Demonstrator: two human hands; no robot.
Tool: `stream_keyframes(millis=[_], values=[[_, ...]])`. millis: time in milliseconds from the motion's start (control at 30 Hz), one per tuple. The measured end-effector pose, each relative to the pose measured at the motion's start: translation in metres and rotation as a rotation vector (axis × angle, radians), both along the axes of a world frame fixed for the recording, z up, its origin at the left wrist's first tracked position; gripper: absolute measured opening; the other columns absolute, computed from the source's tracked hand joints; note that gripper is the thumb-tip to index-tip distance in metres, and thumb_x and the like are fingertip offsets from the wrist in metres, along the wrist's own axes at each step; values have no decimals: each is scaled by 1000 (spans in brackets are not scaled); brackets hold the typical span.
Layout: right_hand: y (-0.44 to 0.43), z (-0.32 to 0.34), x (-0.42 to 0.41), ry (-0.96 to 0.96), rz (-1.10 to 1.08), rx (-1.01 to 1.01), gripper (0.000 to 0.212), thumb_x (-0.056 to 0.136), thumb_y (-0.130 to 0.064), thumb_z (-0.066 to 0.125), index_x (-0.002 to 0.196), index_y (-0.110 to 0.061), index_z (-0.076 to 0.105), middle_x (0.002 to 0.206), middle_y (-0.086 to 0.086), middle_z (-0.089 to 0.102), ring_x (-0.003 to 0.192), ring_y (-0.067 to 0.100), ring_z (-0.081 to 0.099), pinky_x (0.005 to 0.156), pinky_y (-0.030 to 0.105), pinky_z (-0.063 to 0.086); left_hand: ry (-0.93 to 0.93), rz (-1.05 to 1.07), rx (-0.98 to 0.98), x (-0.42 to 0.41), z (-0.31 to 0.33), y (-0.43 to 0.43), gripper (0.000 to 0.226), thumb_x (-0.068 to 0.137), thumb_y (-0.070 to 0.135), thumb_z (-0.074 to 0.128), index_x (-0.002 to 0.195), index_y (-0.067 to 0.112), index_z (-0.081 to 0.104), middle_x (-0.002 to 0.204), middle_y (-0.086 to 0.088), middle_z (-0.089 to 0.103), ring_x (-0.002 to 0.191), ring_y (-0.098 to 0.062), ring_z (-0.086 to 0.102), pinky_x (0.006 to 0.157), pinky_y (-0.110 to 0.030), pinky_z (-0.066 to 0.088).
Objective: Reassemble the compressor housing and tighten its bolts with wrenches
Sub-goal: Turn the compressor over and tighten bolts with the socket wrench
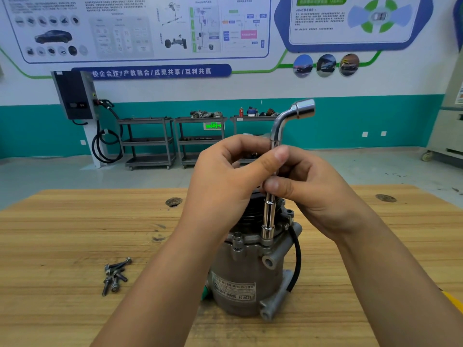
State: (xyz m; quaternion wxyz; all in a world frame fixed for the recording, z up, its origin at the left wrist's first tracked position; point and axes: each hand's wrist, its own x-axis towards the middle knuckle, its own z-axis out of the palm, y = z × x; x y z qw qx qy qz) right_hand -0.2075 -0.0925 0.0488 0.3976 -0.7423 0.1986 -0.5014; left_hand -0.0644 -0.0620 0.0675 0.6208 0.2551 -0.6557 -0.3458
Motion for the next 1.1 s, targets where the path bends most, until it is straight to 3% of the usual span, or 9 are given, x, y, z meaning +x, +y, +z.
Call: stream_keyframes(millis=[133, 267, 400, 500, 600, 800, 867, 1033, 1100], values=[[-2, -1, -1, -14, 2, -12, 36, 70, -27, 71, 102, -11, 65, 103, 33, 56, 93, 25, 59, 81, 36, 52, -28, 12, -15, 0, 0, -1, 17, 65, 34, 67, 75, 20, 69, 70, 9, 68, 69, -2, 65, 60, -14, 49], [-2, -1, -3, -43, 81, 6, 25, 76, -23, 65, 96, -9, 70, 90, 9, 69, 89, 20, 65, 77, 28, 52, -35, -12, 10, 1, 0, -1, 20, 69, 32, 65, 79, 16, 68, 70, 8, 66, 63, -4, 62, 54, -16, 49], [-2, -1, -6, -33, 95, 2, 28, 81, -23, 59, 98, -4, 70, 96, 12, 69, 96, 26, 65, 84, 31, 50, -47, -1, 13, 2, 1, -2, 20, 69, 34, 64, 78, 16, 70, 71, 7, 62, 57, -5, 53, 50, -17, 44], [-1, 0, -4, -37, 129, -7, 15, 84, -18, 62, 92, -12, 73, 87, 3, 71, 90, 19, 67, 80, 25, 50, -32, -15, 18, 1, 2, -1, 16, 71, 30, 63, 75, 17, 71, 78, 4, 61, 57, -5, 54, 49, -15, 44], [0, 0, -2, -58, 135, -8, 15, 82, -26, 61, 88, -20, 74, 78, -1, 71, 81, 12, 67, 75, 20, 51, -23, -32, 20, 1, 2, 0, 11, 77, 23, 62, 76, 15, 70, 78, 2, 61, 57, -5, 55, 48, -15, 46], [-1, 0, -1, -78, 136, -10, 19, 76, -35, 68, 88, -21, 73, 80, -4, 71, 79, 10, 69, 72, 20, 52, -23, -15, 32, 0, -1, 2, 9, 88, 18, 61, 83, 16, 69, 69, 7, 64, 60, -3, 59, 51, -16, 48], [-1, 0, 0, -78, 132, -17, 14, 78, -30, 69, 86, -19, 73, 80, -3, 71, 79, 11, 68, 72, 20, 52, -41, 25, -16, -2, -1, 3, 8, 88, 25, 61, 91, 21, 68, 79, 5, 67, 69, -4, 63, 56, -18, 50], [-1, 1, 3, -71, 79, -19, 22, 75, -25, 64, 89, -8, 66, 81, -1, 69, 81, 12, 66, 71, 20, 50, -33, 80, -188, -11, 2, 9, 31, 88, 23, 52, 117, 36, 51, 100, 0, 65, 99, -14, 63, 89, -43, 52], [1, 2, 3, -61, 69, -23, 15, 78, -21, 62, 89, -11, 66, 80, -3, 69, 80, 10, 66, 69, 19, 51, -122, 169, -335, -17, 4, 13, 36, 90, 19, 51, 122, 35, 48, 106, 4, 61, 104, -11, 59, 95, -39, 48]])
